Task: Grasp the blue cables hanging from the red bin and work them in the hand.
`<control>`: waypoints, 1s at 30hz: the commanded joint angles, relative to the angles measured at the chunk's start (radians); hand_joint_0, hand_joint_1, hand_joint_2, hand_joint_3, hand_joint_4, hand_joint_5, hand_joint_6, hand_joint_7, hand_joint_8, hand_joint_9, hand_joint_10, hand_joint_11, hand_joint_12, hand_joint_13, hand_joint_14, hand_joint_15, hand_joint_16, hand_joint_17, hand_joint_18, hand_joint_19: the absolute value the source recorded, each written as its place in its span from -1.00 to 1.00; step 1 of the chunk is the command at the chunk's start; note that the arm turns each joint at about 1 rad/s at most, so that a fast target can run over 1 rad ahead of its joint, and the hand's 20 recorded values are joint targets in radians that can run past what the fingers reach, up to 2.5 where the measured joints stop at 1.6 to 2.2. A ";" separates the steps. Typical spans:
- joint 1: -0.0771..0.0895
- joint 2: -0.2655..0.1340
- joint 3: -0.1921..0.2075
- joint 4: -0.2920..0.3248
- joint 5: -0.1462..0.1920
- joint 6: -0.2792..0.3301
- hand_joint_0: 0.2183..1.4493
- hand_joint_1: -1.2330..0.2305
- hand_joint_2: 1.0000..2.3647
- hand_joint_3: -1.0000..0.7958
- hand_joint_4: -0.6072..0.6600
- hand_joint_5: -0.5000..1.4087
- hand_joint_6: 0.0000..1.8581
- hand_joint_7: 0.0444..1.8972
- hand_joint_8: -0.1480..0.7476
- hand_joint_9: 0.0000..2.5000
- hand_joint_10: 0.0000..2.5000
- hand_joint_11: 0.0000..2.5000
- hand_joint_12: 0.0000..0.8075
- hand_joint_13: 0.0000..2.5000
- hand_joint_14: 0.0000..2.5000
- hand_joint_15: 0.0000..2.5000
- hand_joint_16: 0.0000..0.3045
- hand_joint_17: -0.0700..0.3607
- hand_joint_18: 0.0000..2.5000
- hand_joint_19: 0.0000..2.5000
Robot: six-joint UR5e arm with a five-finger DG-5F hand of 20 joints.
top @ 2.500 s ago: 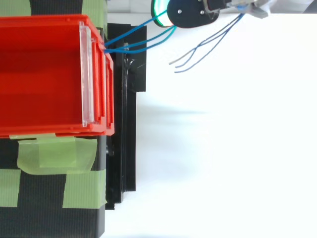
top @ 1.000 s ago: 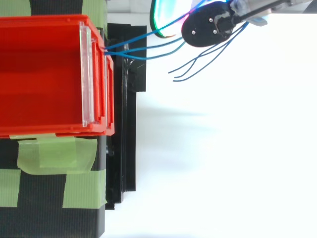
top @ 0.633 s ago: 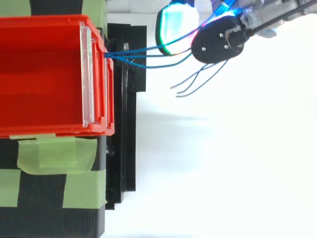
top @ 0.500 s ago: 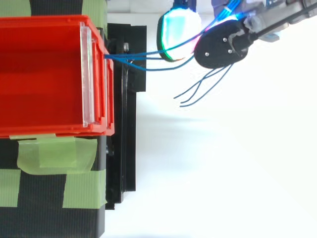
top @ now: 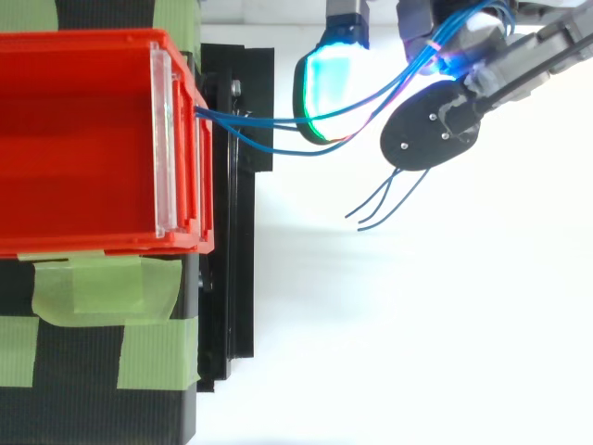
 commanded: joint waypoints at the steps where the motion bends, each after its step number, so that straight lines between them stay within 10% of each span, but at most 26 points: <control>1: 0.000 -0.001 0.000 -0.001 -0.001 0.007 0.26 -0.37 -0.98 -0.11 0.24 -0.35 -0.66 0.31 0.14 -0.80 1.00 0.83 0.07 -0.52 1.00 0.14 -0.66 -0.14 -0.06 0.28; 22: 0.002 -0.001 -0.001 0.001 -0.001 -0.007 -0.11 -0.21 -1.00 -0.93 0.36 -0.13 -0.72 0.43 0.20 -0.52 1.00 0.87 0.08 -0.28 1.00 0.11 -0.63 -0.08 0.16 0.28; 30: 0.002 -0.001 -0.001 0.002 -0.001 -0.008 0.09 -0.22 -0.98 -0.64 0.30 -0.09 -0.42 0.38 0.14 -0.39 1.00 0.94 0.02 -0.19 1.00 0.14 -0.67 -0.15 0.24 0.29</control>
